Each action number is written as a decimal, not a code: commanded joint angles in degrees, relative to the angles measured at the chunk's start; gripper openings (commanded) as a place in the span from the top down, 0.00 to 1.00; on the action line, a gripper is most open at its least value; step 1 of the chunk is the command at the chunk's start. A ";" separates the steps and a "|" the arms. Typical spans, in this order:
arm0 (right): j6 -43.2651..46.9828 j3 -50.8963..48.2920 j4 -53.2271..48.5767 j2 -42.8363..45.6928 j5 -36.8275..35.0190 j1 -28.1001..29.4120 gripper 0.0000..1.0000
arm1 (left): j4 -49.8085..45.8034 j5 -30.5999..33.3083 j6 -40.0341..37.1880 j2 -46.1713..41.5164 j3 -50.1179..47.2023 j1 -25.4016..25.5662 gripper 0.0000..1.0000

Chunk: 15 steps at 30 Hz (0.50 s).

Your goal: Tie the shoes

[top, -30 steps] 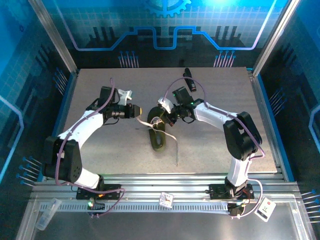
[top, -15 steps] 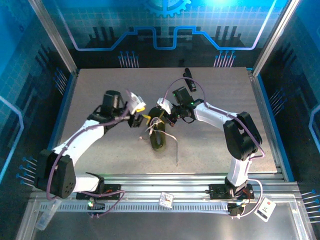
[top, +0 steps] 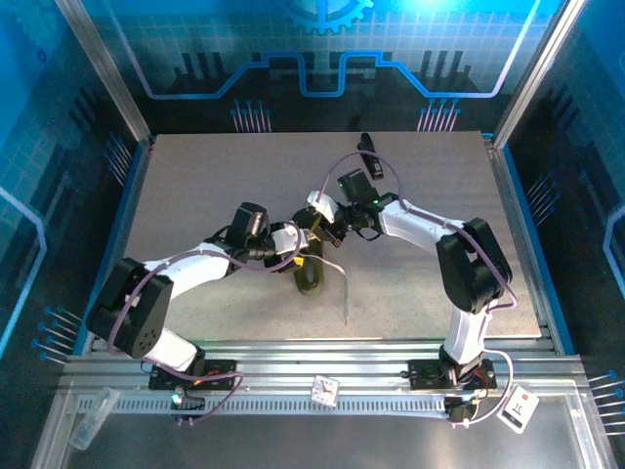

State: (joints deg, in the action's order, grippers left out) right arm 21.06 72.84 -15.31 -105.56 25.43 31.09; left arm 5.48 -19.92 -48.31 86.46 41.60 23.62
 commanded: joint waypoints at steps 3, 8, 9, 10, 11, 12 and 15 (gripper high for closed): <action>0.58 -0.59 0.73 -0.82 2.07 -0.45 0.97 | 4.86 2.99 -4.19 1.90 -0.80 1.47 0.29; 0.65 -0.15 0.16 -1.25 2.25 -0.52 0.97 | 6.83 4.93 -4.51 2.84 -0.73 2.22 0.32; 0.67 -0.15 0.12 -1.24 2.25 -0.58 0.97 | 7.27 5.05 -4.27 2.76 -0.82 2.22 0.33; 0.79 -0.24 0.12 -1.26 2.25 -0.51 0.97 | 7.68 5.01 -3.72 2.51 -0.87 2.22 0.35; 0.81 -0.28 0.11 -1.24 2.25 -0.52 0.97 | 7.72 4.86 -3.33 2.24 -0.82 2.22 0.39; 0.74 -0.33 0.11 -1.26 2.30 -0.48 0.97 | 7.50 4.58 -3.08 2.11 -0.67 2.22 0.41; 0.73 -0.72 0.46 -1.08 2.45 -0.47 0.97 | 6.33 3.37 -1.78 1.45 0.02 2.22 0.52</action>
State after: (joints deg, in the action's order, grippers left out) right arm 21.06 72.84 -15.33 -105.78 26.06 31.07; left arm 10.63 -15.68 -50.85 88.55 41.39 25.58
